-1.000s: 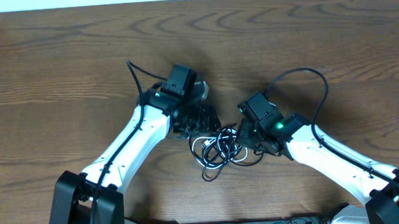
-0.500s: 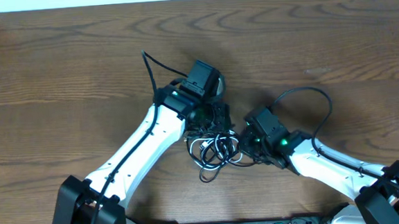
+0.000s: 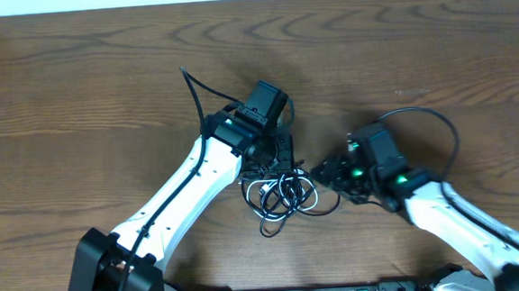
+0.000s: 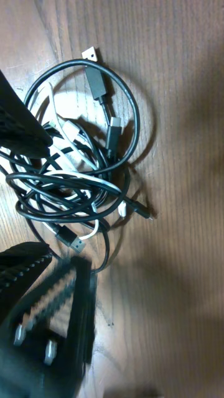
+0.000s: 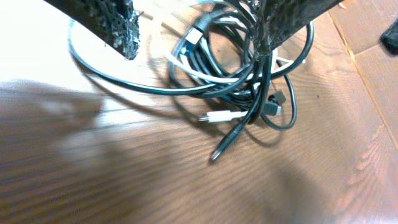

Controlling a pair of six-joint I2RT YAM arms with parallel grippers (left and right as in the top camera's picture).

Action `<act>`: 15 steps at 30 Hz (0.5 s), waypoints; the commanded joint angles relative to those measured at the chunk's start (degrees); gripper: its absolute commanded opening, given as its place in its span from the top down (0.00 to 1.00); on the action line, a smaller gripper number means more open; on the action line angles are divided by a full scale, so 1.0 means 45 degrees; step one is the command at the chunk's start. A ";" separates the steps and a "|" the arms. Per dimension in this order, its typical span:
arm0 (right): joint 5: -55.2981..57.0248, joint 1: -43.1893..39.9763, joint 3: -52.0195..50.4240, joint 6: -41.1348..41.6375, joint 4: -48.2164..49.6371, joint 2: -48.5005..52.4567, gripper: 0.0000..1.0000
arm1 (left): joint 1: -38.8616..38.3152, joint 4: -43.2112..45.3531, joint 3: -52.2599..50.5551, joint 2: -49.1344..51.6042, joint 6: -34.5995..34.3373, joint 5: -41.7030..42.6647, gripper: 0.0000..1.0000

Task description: Untangle cables

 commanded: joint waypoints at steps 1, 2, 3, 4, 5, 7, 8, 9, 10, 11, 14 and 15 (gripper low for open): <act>-0.0311 -0.1185 -0.0063 -0.1180 -0.0947 -0.0578 0.41 | -0.0287 -0.0039 0.0189 -0.0087 -0.0199 -0.0899 0.50; -0.0311 -0.1423 -0.0063 -0.1350 -0.1180 -0.0578 0.40 | -0.0398 -0.0049 0.0223 -0.0068 -0.0199 -0.1122 0.51; -0.0301 -0.1617 -0.0063 -0.1525 -0.1375 -0.0563 0.40 | -0.0505 -0.0078 0.0282 -0.0029 -0.0199 -0.1239 0.50; -0.0238 -0.1831 -0.0063 -0.1710 -0.1549 -0.0534 0.40 | -0.0627 -0.0131 0.0389 0.0034 -0.0199 -0.1365 0.51; -0.0204 -0.2016 -0.0063 -0.1880 -0.1690 -0.0525 0.40 | -0.0763 -0.0199 0.0534 0.0131 -0.0199 -0.1477 0.50; -0.0053 -0.2259 -0.0063 -0.1943 -0.1870 -0.0525 0.40 | -0.1039 -0.0374 0.0855 0.0403 -0.0272 -0.1807 0.51; 0.0063 -0.2341 -0.0063 -0.1987 -0.1923 -0.0525 0.39 | -0.1229 -0.0442 0.1015 0.0583 -0.0287 -0.2050 0.51; 0.0209 -0.2370 -0.0063 -0.1991 -0.1953 -0.0525 0.39 | -0.1413 -0.0461 0.1117 0.0763 -0.0291 -0.2234 0.51; 0.0437 -0.2380 -0.0063 -0.2074 -0.1987 -0.0525 0.39 | -0.1632 -0.0457 0.1209 0.0957 -0.0291 -0.2375 0.51; 0.0563 -0.2380 -0.0063 -0.2103 -0.2016 -0.0525 0.38 | -0.1851 -0.0447 0.1282 0.1156 -0.0291 -0.2506 0.51; 0.1151 -0.2380 -0.0063 -0.2127 -0.2322 -0.0525 0.37 | -0.2579 -0.0359 0.1413 0.1817 -0.0393 -0.3045 0.51; 0.1428 -0.2385 -0.0063 -0.2127 -0.2458 -0.0525 0.37 | -0.2861 -0.0316 0.1413 0.2093 -0.0491 -0.3351 0.51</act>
